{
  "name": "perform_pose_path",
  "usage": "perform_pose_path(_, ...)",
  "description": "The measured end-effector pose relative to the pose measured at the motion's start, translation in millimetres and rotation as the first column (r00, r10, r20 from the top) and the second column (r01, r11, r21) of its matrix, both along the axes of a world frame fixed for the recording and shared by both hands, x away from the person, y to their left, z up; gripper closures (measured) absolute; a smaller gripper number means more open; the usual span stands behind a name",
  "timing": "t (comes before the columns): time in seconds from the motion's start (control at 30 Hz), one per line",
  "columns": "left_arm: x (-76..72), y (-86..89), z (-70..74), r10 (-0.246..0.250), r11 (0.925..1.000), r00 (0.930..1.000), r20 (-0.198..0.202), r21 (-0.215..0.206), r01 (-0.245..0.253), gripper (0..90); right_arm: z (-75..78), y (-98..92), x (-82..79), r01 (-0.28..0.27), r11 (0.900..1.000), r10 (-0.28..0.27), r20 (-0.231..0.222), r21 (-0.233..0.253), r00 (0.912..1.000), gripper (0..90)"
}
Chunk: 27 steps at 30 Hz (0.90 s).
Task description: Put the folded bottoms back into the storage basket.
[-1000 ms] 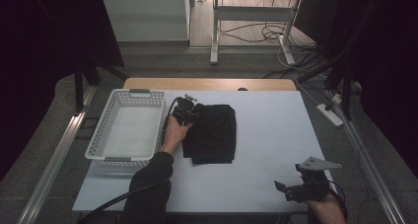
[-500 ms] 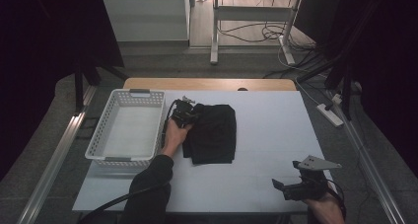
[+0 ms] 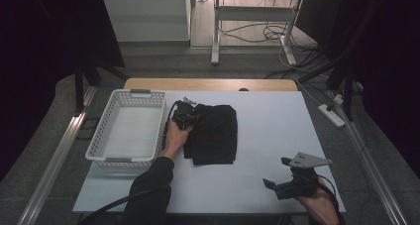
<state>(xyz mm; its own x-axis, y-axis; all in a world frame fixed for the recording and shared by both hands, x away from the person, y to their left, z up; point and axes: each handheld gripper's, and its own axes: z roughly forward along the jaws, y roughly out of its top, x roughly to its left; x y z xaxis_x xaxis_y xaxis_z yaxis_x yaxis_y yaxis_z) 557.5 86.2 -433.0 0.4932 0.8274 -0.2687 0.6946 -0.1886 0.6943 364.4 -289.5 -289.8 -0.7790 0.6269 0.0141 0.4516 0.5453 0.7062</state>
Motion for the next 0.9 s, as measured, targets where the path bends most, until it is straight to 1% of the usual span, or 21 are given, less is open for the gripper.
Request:
perform_pose_path(0.13,-0.5,-0.6,0.1,0.001,1.0000,1.0000,0.004,0.006,-0.001,72.7,-1.9,8.6,4.5,-0.017,1.000,0.018,-0.021,0.015,0.9996,0.0)
perform_pose_path(0.2,-0.5,-0.5,0.1,0.001,1.0000,1.0000,0.004,0.005,-0.001,72.7,-3.7,12.6,7.3,-0.019,1.000,0.020,-0.044,0.017,0.9988,0.0)
perform_pose_path(0.23,-0.5,-0.5,0.1,0.001,1.0000,1.0000,0.004,0.006,-0.001,72.7,-5.0,14.6,8.8,-0.019,1.000,0.020,-0.048,0.013,0.9986,0.0)
perform_pose_path(0.3,-0.6,-0.7,0.1,0.001,1.0000,1.0000,0.006,0.008,-0.001,72.7,-8.3,19.2,11.8,-0.020,1.000,0.020,-0.046,-0.011,0.9987,0.0)
perform_pose_path(0.5,-0.6,-0.6,0.0,0.002,1.0000,1.0000,0.005,0.006,-0.002,72.7,-14.6,31.2,18.7,-0.047,0.998,0.045,-0.058,-0.039,0.9973,0.0)
perform_pose_path(0.53,-0.5,-0.3,0.0,0.000,1.0000,1.0000,0.004,0.006,0.000,72.7,-16.5,35.6,22.2,-0.051,0.998,0.048,-0.066,-0.048,0.9967,0.0)
perform_pose_path(0.63,-0.6,-0.5,0.0,0.000,1.0000,1.0000,0.005,0.008,0.000,72.7,-18.1,39.0,25.4,-0.056,0.997,0.052,-0.075,-0.052,0.9959,0.0)
perform_pose_path(0.73,-0.4,-0.3,-0.2,0.002,1.0000,1.0000,0.004,0.003,-0.002,72.7,-20.2,44.8,32.1,-0.073,0.996,0.068,-0.110,-0.048,0.9917,0.0)
perform_pose_path(0.9,-0.1,0.1,-0.4,0.000,1.0000,1.0000,0.001,-0.002,0.000,72.7,-24.9,55.8,43.0,-0.095,0.994,0.087,-0.127,-0.055,0.9880,0.0)
